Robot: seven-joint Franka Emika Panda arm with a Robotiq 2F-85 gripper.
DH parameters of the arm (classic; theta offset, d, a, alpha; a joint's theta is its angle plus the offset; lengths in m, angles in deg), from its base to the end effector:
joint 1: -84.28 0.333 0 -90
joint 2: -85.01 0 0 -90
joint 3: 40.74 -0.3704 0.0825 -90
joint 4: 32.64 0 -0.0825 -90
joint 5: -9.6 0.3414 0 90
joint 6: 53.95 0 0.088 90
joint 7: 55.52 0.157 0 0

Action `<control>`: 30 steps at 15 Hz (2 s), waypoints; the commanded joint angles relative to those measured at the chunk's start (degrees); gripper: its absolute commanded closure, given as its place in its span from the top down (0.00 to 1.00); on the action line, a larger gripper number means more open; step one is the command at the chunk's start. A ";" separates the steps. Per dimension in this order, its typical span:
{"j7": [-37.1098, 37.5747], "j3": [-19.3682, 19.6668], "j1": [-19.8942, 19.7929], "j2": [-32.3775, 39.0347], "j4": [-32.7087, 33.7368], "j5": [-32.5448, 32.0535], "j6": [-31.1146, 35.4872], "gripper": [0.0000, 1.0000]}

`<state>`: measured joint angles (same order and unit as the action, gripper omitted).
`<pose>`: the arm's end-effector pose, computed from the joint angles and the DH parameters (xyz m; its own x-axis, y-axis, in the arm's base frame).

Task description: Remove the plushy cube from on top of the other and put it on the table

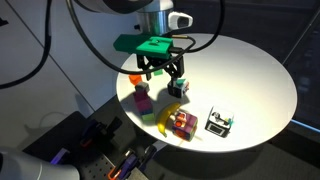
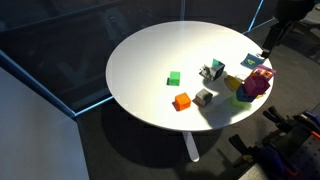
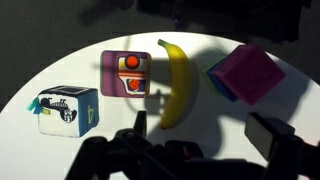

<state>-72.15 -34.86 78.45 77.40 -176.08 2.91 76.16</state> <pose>0.3922 -0.0888 0.3586 0.9796 0.1632 -0.1175 0.1684 -0.9851 0.0355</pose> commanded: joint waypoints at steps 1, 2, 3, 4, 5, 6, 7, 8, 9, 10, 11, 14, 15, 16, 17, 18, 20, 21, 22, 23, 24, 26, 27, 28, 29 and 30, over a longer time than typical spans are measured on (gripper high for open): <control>0.13 -0.05 1.00 -5.12 -3.49 1.50 1.15 1.00; 0.50 -0.13 1.34 -5.85 -3.85 2.05 1.05 1.00; 0.97 -0.27 1.68 -6.50 -4.17 2.51 1.04 1.00; 1.25 -0.31 2.03 -7.02 -4.43 3.25 0.96 1.00; 1.53 -0.38 2.38 -7.47 -4.57 3.83 0.91 1.00; 1.96 -0.44 2.67 -7.85 -4.63 4.55 0.63 1.00; 2.47 -0.55 2.86 -8.24 -4.67 5.02 0.30 1.00; 2.84 -0.63 2.95 -8.73 -4.78 5.30 0.12 1.00; 3.54 -0.75 2.97 -9.06 -4.88 5.27 0.17 1.00; 4.23 -0.85 2.98 -9.32 -4.92 5.13 0.17 1.00; 4.88 -0.93 2.94 -9.55 -4.89 4.93 -0.04 1.00; 7.05 -1.20 2.71 -10.34 -5.07 4.51 0.10 1.00; 7.70 -1.27 2.68 -10.49 -5.09 4.50 0.10 1.00; 8.23 -1.33 2.67 -10.61 -5.11 4.50 0.10 1.00; 8.68 -1.36 2.67 -10.70 -5.06 4.56 -0.03 1.00; 8.93 -1.38 2.66 -10.70 -4.96 4.54 -0.34 1.00; 7.53 -1.03 2.88 -8.92 -3.96 4.59 0.18 1.00; 7.58 -1.04 2.88 -8.93 -3.98 4.59 0.18 1.00; 7.60 -1.04 2.88 -8.94 -3.99 4.59 0.18 1.00; 7.61 -1.04 2.87 -8.94 -4.01 4.59 0.18 1.00; 7.62 -1.04 2.87 -8.94 -4.03 4.59 0.18 1.00; 7.62 -1.04 2.87 -8.95 -4.05 4.59 0.18 1.00; 7.63 -1.04 2.87 -8.95 -4.06 4.59 0.18 1.00; 7.63 -1.04 2.87 -8.96 -4.07 4.59 0.18 1.00; 7.63 -1.04 2.87 -8.96 -4.08 4.59 0.18 1.00; 7.64 -1.04 2.87 -8.97 -4.08 4.59 0.18 1.00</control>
<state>-64.53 -35.87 81.33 68.44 -180.21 7.48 76.43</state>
